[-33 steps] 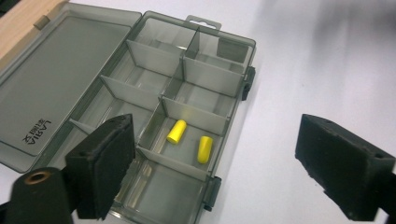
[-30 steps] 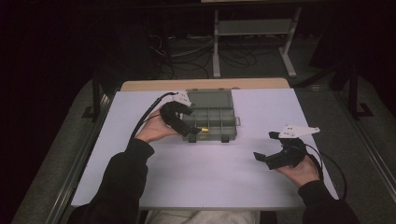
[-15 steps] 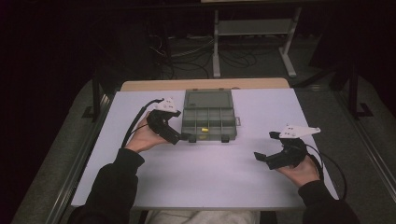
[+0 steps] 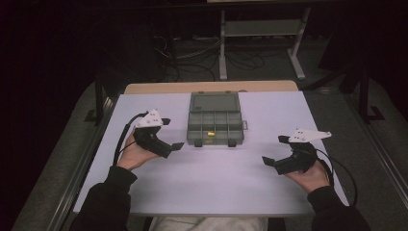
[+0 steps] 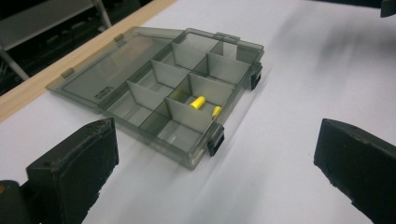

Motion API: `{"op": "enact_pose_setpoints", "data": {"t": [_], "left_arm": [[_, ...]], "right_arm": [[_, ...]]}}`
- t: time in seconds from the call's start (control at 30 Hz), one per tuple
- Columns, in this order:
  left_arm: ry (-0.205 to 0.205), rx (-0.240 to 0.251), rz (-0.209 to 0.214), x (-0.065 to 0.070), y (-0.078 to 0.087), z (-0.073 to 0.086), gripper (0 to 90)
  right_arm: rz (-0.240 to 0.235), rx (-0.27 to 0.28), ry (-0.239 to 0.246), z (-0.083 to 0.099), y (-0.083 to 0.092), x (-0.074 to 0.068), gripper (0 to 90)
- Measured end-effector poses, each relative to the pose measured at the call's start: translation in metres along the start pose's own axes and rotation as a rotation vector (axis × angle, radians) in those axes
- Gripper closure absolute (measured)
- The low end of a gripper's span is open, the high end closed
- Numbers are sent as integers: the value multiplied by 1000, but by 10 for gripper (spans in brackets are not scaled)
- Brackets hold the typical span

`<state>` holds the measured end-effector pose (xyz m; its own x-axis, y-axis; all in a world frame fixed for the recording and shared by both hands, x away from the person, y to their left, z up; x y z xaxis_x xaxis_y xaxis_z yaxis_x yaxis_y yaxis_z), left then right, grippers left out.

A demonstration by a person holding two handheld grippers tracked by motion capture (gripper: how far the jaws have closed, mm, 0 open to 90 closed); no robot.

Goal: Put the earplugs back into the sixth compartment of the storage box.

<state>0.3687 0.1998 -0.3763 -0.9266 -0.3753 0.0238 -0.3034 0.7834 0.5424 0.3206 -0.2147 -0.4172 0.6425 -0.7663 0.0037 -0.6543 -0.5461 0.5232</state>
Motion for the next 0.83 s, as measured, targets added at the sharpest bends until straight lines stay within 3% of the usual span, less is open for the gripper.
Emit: {"op": "enact_pose_setpoints", "data": {"t": [0.4, 0.6, 0.83], "left_arm": [[83, 165, -78, 1, 41, 33, 0], [90, 196, -125, 5, 58, 48, 0], [113, 240, -137, 7, 71, 59, 0]], "right_arm": [[6, 13, -16, 0, 3, 2, 0], [10, 22, -26, 0, 6, 3, 0], [14, 33, -36, 2, 9, 5, 0]]}}
Point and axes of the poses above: each handheld gripper's, and its own axes: y roughly backward along the jaws, z roughly out of its underside, x roughly to its right, the point moved 3 cm from there along -y, roughly forward along the jaws, and after that the axes turned 9 degrees about z, right-handed, at the moved point
